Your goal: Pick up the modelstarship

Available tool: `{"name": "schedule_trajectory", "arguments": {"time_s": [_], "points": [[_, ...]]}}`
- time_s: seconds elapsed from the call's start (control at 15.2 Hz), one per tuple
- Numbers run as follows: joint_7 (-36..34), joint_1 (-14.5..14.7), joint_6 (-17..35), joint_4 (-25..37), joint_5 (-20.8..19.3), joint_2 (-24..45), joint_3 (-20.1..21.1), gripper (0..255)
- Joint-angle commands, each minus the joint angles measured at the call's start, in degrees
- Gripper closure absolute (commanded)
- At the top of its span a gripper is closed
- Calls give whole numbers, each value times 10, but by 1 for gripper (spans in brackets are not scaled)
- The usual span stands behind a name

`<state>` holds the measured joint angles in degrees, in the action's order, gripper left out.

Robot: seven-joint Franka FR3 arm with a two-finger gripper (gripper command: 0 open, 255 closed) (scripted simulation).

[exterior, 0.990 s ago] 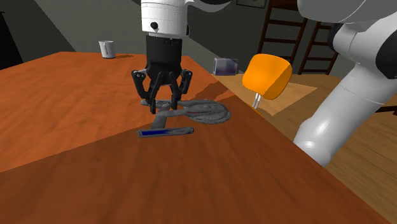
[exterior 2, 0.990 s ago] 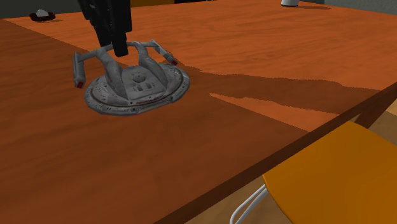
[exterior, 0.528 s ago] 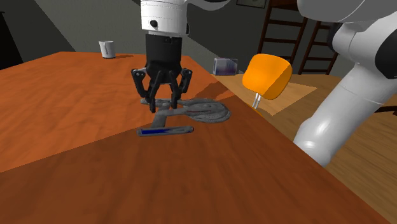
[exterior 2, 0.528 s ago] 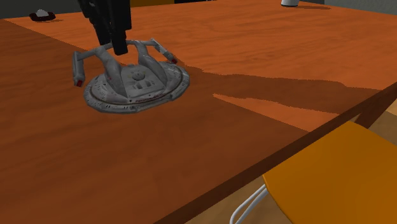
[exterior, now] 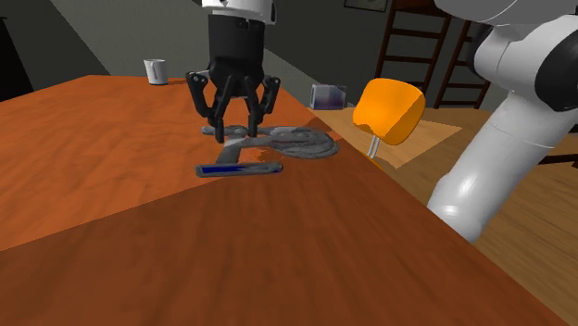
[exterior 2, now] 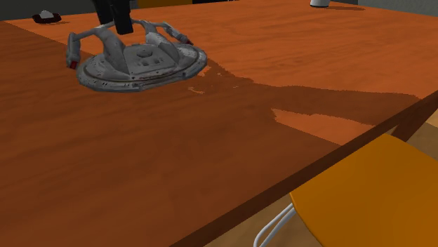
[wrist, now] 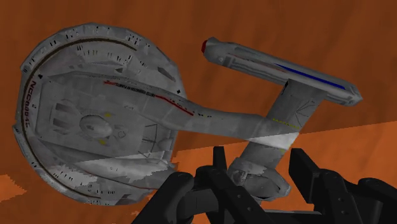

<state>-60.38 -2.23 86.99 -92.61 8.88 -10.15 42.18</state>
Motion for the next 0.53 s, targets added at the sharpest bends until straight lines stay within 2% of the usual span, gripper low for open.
{"name": "schedule_trajectory", "arguments": {"time_s": [0.0, 0.33, 0.46], "points": [[-2, -1, -16, 20, -3, 5, 0, 255], [-16, -1, -57, 81, -19, 30, 9, 255], [-17, -1, -59, 83, -20, 31, 9, 255]]}}
